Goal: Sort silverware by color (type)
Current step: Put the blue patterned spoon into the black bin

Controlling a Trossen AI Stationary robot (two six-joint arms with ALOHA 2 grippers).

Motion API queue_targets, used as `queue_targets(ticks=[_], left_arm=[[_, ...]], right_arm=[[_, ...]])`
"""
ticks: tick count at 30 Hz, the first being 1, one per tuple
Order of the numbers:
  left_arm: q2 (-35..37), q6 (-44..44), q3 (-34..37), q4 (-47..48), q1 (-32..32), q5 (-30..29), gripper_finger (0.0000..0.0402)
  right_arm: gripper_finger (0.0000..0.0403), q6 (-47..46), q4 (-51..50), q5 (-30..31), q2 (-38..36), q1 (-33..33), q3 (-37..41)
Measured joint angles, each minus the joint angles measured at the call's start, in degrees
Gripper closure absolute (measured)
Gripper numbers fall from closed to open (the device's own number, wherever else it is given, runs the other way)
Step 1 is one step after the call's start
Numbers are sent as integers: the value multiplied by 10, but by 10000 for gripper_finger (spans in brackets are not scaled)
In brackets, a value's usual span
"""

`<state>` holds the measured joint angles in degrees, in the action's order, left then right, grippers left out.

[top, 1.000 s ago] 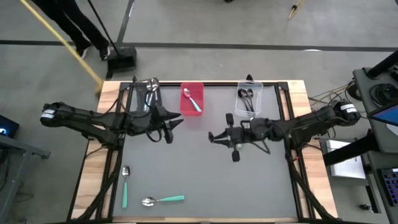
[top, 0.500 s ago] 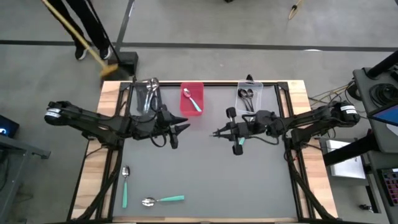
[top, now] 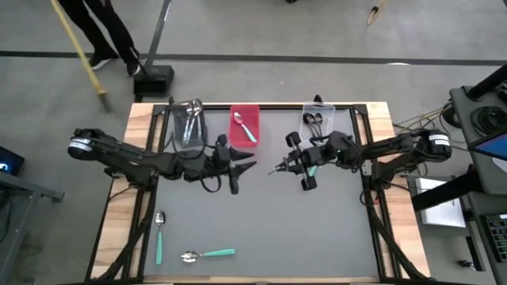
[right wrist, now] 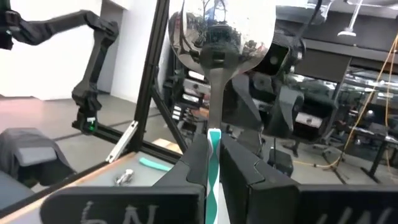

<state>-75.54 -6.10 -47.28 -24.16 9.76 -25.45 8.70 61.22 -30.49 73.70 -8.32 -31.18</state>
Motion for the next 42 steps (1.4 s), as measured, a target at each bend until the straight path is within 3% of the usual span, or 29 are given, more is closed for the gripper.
queue_targets(ticks=[4, 14, 25, 32, 42], left_arm=[[-46, 35, -35, -2, 1, 25, 297], [-140, 71, -107, 0, 2, 24, 297], [-148, 69, -112, -3, 5, 26, 309], [-126, 52, -112, 46, 6, 25, 313], [-134, 49, -112, 15, 5, 45, 313]], right_arm=[[390, -9, 26, -1, 14, 0, 0], [390, -22, 38, -1, 17, 0, -1], [390, -28, 39, 17, 17, 0, -1], [390, -27, 38, 22, 18, 0, -2], [390, -22, 49, 21, 18, 2, -2]])
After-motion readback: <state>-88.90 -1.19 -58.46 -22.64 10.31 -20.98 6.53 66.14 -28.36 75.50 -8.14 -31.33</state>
